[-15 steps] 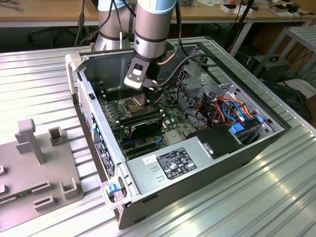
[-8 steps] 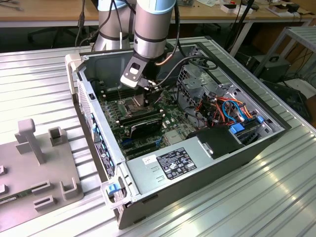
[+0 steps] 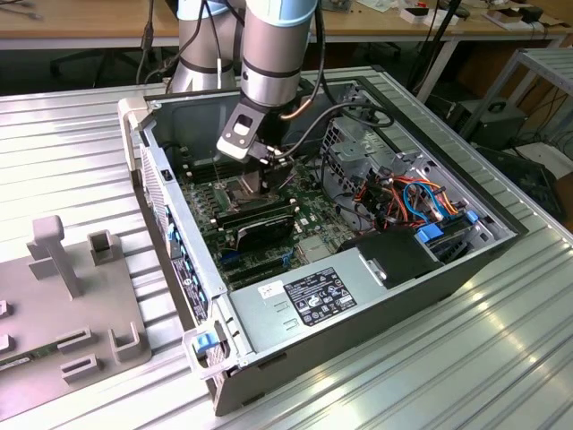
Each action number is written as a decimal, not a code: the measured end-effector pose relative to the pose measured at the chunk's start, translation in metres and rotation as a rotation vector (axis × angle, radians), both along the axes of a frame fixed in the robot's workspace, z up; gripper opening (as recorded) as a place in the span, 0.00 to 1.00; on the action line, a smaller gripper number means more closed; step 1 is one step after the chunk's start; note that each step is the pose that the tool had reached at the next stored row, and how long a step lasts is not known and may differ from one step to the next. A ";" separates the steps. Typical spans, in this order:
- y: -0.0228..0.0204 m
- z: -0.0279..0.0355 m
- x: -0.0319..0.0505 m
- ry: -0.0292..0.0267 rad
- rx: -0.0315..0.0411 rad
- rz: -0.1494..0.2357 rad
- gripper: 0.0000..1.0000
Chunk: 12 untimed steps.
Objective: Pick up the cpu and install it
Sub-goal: 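Place the cpu into insertion slot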
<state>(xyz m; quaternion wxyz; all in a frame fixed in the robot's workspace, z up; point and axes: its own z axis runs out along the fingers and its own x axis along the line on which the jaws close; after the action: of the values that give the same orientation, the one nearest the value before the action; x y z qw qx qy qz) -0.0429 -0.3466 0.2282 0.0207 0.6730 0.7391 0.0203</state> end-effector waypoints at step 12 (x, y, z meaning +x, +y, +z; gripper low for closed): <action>0.0002 -0.0025 -0.0018 -0.0002 0.0004 -0.006 0.55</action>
<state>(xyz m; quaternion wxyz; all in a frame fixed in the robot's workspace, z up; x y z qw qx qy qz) -0.0447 -0.3464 0.2257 0.0207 0.6753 0.7370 0.0205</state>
